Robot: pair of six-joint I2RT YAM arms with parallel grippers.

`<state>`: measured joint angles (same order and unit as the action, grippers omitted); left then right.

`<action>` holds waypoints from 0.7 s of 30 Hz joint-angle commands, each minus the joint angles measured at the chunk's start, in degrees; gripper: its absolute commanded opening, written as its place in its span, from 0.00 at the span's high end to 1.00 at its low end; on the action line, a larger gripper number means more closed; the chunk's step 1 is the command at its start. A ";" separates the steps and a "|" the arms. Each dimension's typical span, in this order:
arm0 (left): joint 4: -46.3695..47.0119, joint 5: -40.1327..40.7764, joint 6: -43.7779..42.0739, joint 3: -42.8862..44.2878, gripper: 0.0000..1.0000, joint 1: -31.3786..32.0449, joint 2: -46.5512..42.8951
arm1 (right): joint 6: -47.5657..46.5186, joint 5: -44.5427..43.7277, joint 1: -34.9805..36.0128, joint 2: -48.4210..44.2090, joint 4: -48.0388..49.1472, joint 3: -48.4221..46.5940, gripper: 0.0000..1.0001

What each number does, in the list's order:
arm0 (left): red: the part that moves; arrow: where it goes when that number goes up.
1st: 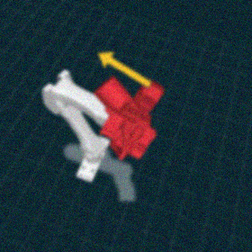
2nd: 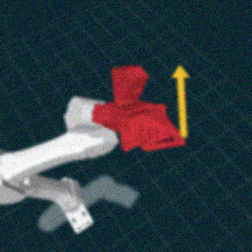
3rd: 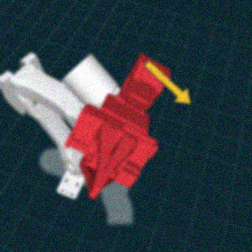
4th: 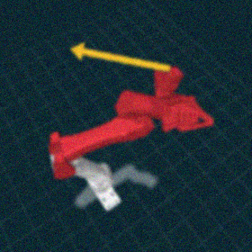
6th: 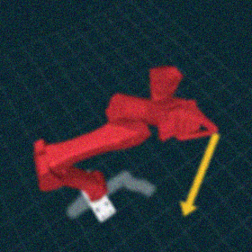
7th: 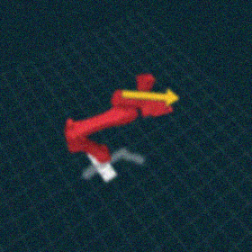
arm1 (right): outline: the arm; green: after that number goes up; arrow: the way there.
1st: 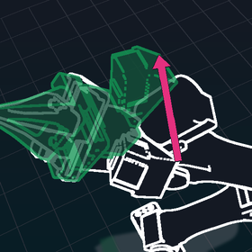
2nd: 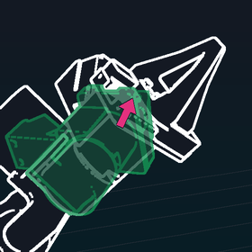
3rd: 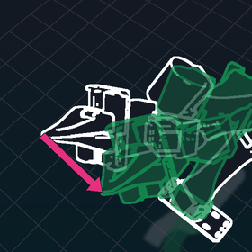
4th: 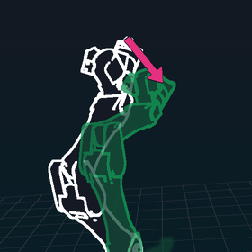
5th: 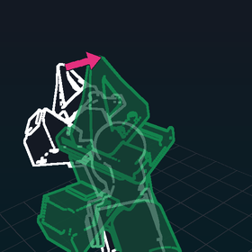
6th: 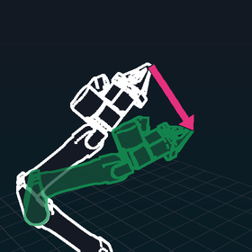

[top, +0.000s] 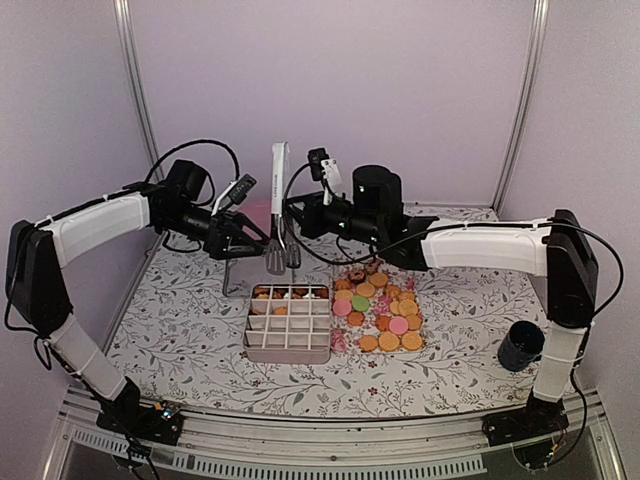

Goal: Pack the cookies
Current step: Pass from the right arm to the left

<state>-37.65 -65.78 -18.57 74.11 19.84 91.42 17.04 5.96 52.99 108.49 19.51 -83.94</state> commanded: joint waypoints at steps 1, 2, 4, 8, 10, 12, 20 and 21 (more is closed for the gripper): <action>3.65 -5.29 2.01 -0.66 0.02 0.92 -1.36 | 4.03 2.09 -0.75 1.39 14.32 0.37 1.00; 3.71 -5.66 2.04 -0.90 0.03 0.93 -1.26 | 4.47 2.26 -0.76 1.79 15.39 0.33 1.00; 3.94 -6.43 2.16 -1.33 0.06 0.91 -1.29 | 5.46 2.84 -0.70 2.70 17.22 0.29 1.00; 4.16 -8.24 2.76 -1.67 0.13 1.05 -1.58 | 6.53 3.51 -0.72 4.53 18.71 -0.57 1.00; 4.16 -8.92 2.87 -1.73 0.19 1.06 -1.67 | 6.70 3.72 -0.78 5.20 19.28 -0.90 1.00; 4.16 -9.37 3.15 -1.90 0.27 1.20 -1.73 | 6.69 3.69 -0.71 5.62 19.78 -1.03 1.00; 4.34 -10.47 3.18 -3.17 0.55 1.25 -1.38 | 5.86 4.87 -0.71 6.03 22.15 -0.96 1.00; 4.33 -10.65 3.19 -3.23 0.58 1.21 -1.29 | 5.73 5.20 -0.78 6.03 22.50 -0.89 1.00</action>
<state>-33.74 -74.54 -15.18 71.75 20.47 91.35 22.72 9.74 52.36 114.41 36.82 -83.81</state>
